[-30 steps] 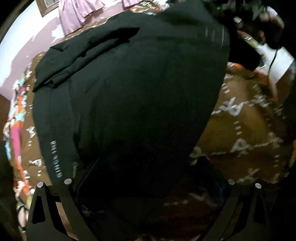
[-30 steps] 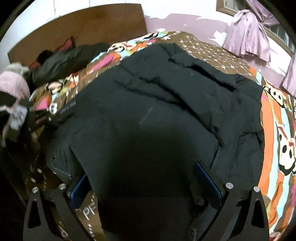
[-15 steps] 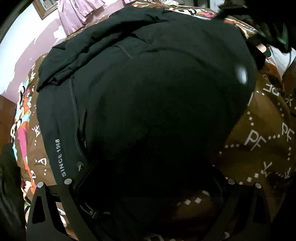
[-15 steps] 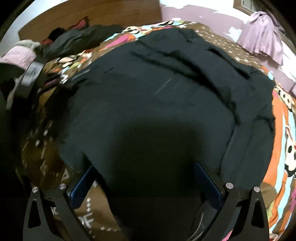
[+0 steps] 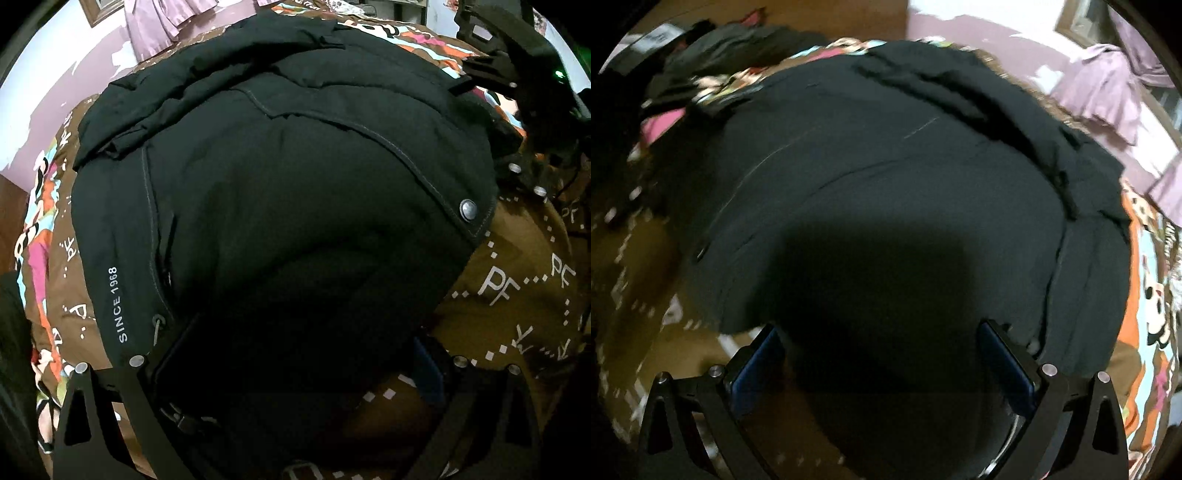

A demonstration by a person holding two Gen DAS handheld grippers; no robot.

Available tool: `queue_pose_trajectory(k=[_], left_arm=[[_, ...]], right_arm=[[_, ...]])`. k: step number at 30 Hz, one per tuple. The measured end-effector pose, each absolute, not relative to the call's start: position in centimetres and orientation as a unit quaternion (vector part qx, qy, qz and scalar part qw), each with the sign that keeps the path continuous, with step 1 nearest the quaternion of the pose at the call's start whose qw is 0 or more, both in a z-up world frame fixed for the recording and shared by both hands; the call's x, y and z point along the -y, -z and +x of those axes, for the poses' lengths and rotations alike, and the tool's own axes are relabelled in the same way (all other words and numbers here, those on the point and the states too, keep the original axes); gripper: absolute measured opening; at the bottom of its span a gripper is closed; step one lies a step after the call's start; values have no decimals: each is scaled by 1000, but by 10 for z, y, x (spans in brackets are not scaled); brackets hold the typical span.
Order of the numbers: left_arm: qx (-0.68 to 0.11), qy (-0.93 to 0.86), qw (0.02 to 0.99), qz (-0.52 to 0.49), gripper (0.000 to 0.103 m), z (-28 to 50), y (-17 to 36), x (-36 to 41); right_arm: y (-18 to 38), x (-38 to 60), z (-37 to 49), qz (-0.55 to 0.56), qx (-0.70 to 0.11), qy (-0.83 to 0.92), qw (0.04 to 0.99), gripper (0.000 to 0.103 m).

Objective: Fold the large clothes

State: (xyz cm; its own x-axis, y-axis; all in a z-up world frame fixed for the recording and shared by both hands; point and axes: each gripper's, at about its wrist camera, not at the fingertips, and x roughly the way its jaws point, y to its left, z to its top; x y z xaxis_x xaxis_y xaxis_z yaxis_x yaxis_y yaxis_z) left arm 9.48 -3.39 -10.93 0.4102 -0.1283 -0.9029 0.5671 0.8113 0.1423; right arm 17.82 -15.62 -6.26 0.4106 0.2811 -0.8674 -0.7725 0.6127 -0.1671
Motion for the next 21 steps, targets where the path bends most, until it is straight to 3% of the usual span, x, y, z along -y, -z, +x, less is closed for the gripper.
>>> queue_pose_trajectory(k=[7, 14, 21], left_arm=[[-493, 220, 813, 217, 98, 91, 104, 34], [-464, 207, 828, 236, 98, 83, 95, 34], [-473, 185, 822, 258, 98, 82, 104, 37]], right_arm=[[31, 144, 206, -278, -399, -307, 818, 103], [-27, 137, 255, -167, -421, -314, 834, 103], [-26, 130, 256, -167, -424, -322, 830, 103]])
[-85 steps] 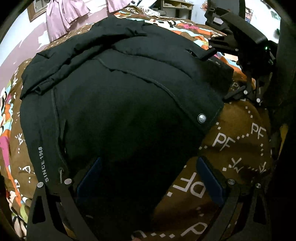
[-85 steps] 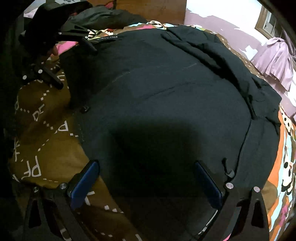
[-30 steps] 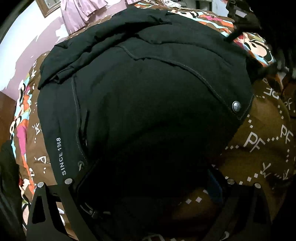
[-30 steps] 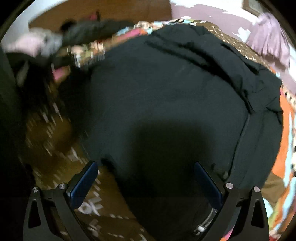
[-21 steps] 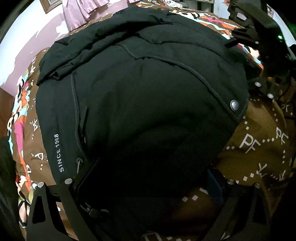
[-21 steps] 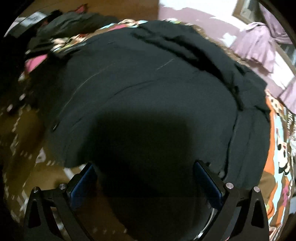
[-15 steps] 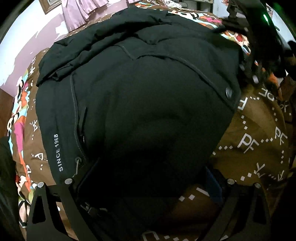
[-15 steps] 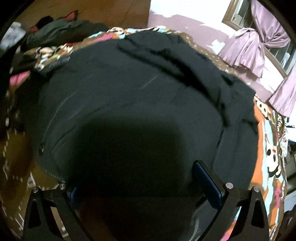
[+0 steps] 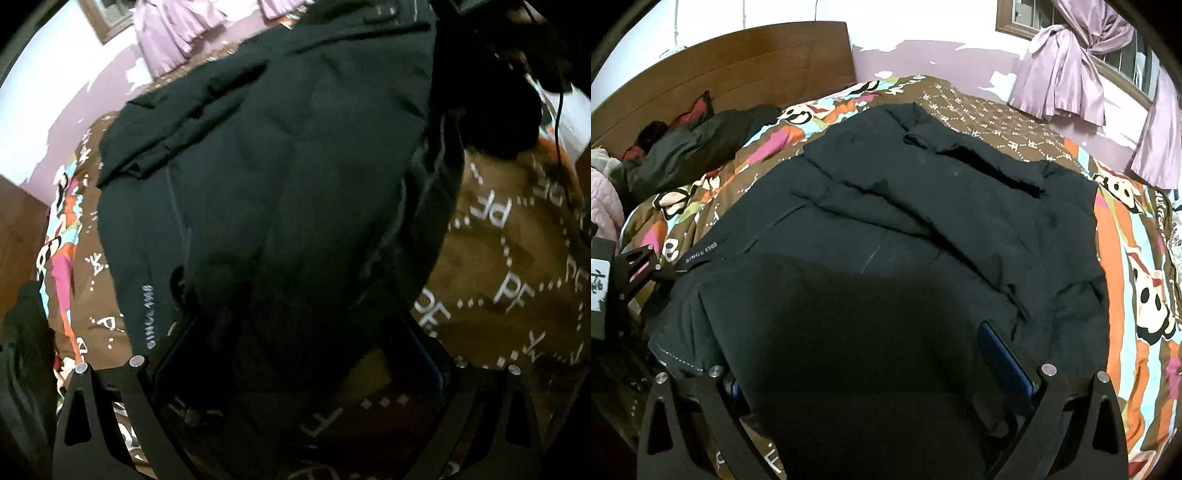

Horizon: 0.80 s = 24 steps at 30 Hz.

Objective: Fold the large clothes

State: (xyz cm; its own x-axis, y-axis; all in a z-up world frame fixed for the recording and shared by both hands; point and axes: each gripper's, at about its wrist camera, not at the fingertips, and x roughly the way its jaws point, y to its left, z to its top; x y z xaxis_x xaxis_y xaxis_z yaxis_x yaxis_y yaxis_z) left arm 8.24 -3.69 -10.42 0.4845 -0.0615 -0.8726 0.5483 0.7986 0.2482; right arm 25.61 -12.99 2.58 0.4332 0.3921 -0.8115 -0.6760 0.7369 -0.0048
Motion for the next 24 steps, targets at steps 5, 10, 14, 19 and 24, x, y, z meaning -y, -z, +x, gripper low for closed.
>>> queue_pose_trajectory(k=[5, 10, 14, 19, 24], left_arm=[[-484, 195, 810, 267, 98, 77, 113, 37], [-490, 192, 790, 313, 98, 85, 128, 48], [-490, 182, 786, 330, 97, 87, 136, 47], [-479, 172, 794, 333, 75, 88, 139, 41], [-485, 156, 798, 322, 64, 92, 137, 37]], right_arm=[[-14, 136, 244, -182, -442, -346, 807, 103], [-2, 141, 236, -194, -460, -343, 795, 103], [3, 143, 229, -181, -478, -362, 780, 103], [25, 147, 196, -238, -489, -399, 738, 103], [54, 141, 171, -325, -466, -366, 737, 103]])
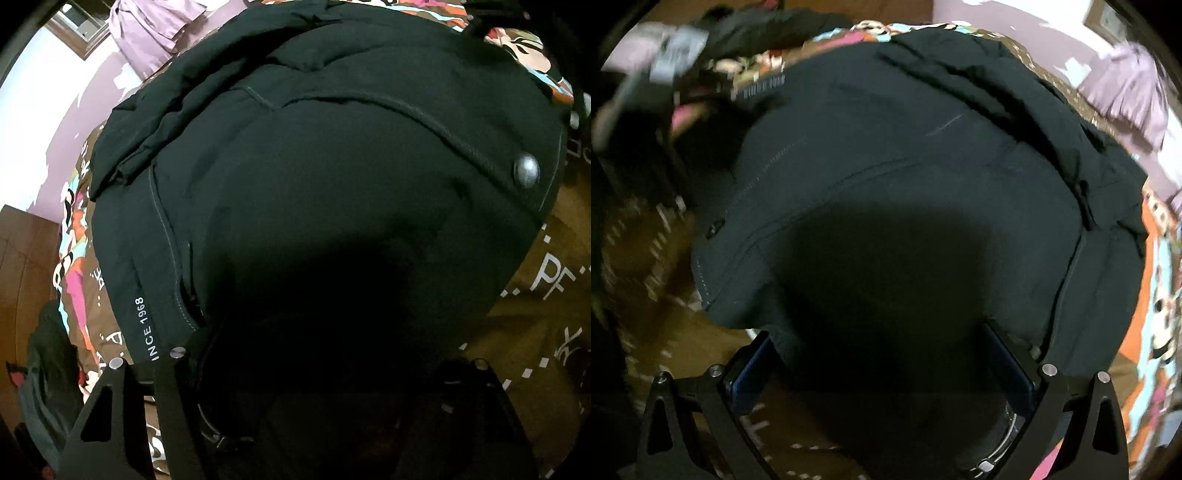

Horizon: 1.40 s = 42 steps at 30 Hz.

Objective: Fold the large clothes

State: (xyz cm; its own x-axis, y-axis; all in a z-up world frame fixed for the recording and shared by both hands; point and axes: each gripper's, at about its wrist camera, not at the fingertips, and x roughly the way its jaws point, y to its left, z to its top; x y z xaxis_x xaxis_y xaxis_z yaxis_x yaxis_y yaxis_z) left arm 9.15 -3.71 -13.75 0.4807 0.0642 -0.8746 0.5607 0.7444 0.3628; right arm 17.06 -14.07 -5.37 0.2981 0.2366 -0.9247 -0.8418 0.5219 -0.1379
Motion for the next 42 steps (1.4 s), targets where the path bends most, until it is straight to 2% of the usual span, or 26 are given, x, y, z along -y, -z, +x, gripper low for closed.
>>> queue_pose_trajectory(k=[7, 8, 11, 12, 18, 23, 25, 27, 28, 31, 37, 40, 42], left_arm=[[-488, 160, 800, 310, 64, 93, 133, 38], [-487, 162, 802, 306, 64, 92, 133, 38], [-483, 178, 809, 285, 65, 90, 128, 36], [-481, 182, 812, 277, 65, 89, 126, 35], [-456, 182, 830, 265, 65, 84, 113, 39], [-427, 151, 844, 286, 65, 86, 101, 43], [-423, 128, 853, 278, 63, 91, 95, 42], [-415, 102, 861, 276, 46, 92, 88, 41], [-409, 86, 865, 278, 33, 94, 83, 39], [-390, 69, 877, 271, 20, 98, 68, 31], [-355, 53, 890, 281, 12, 110, 30, 29], [-350, 56, 897, 265, 11, 121, 7, 35], [-348, 56, 903, 245, 10, 133, -9, 40]], right_arm=[[61, 129, 189, -328, -442, -277, 788, 102], [57, 130, 193, -320, -439, -272, 794, 99], [40, 132, 207, -261, -444, -276, 811, 71], [32, 132, 211, -243, -444, -280, 816, 66], [-13, 127, 244, -176, -452, -310, 817, 42], [-43, 113, 261, -166, -440, -319, 823, 35], [-51, 110, 265, -166, -440, -319, 823, 34], [-57, 108, 267, -163, -439, -318, 824, 34], [-59, 110, 267, -161, -440, -320, 824, 34], [-60, 117, 266, -152, -439, -322, 825, 34], [-55, 146, 259, -120, -450, -330, 821, 38], [-51, 156, 252, -112, -458, -337, 815, 50], [-49, 162, 243, -107, -457, -348, 811, 61]])
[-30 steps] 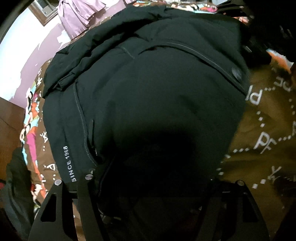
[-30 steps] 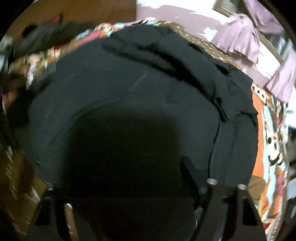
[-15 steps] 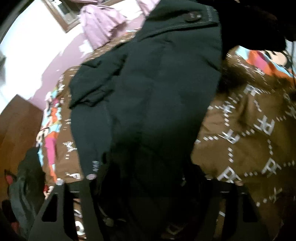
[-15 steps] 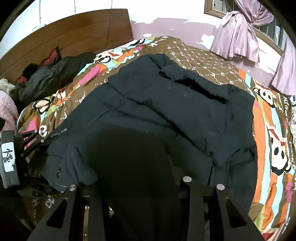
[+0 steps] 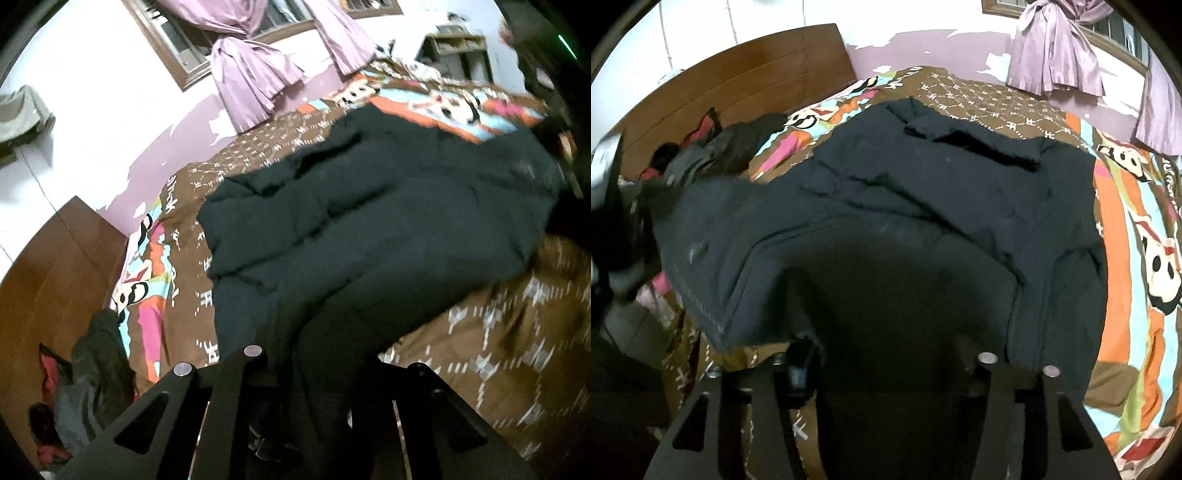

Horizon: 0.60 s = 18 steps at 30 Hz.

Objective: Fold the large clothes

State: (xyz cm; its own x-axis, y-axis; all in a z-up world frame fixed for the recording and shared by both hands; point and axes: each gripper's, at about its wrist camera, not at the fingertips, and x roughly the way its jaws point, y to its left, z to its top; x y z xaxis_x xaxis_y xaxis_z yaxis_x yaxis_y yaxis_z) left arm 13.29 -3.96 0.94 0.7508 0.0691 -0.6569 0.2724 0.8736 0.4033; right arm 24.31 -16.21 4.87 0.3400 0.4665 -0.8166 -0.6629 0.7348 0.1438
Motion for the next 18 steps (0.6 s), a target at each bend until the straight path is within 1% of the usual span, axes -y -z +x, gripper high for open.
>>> queue_pose_trajectory(k=[1, 3, 6, 12, 14, 16, 18], left_arm=[[-346, 56, 906, 236, 10, 139, -19, 42], [-340, 56, 911, 227, 10, 149, -32, 48], [-333, 59, 913, 227, 10, 168, -50, 57], [-342, 67, 918, 188, 9, 188, -65, 58], [-342, 67, 921, 175, 9, 189, -68, 54], [-339, 64, 924, 165, 9, 186, -72, 49], [-334, 62, 926, 163, 9, 180, -75, 43]], right_arm=[[-49, 163, 240, -106, -454, -351, 812, 65], [-50, 165, 227, -106, -445, -357, 815, 76], [-47, 161, 210, -122, -434, -352, 820, 83], [-24, 138, 183, -228, -398, -282, 842, 88], [-14, 131, 179, -252, -390, -249, 850, 88], [-8, 130, 178, -268, -378, -208, 862, 88], [-9, 137, 179, -259, -372, -177, 874, 86]])
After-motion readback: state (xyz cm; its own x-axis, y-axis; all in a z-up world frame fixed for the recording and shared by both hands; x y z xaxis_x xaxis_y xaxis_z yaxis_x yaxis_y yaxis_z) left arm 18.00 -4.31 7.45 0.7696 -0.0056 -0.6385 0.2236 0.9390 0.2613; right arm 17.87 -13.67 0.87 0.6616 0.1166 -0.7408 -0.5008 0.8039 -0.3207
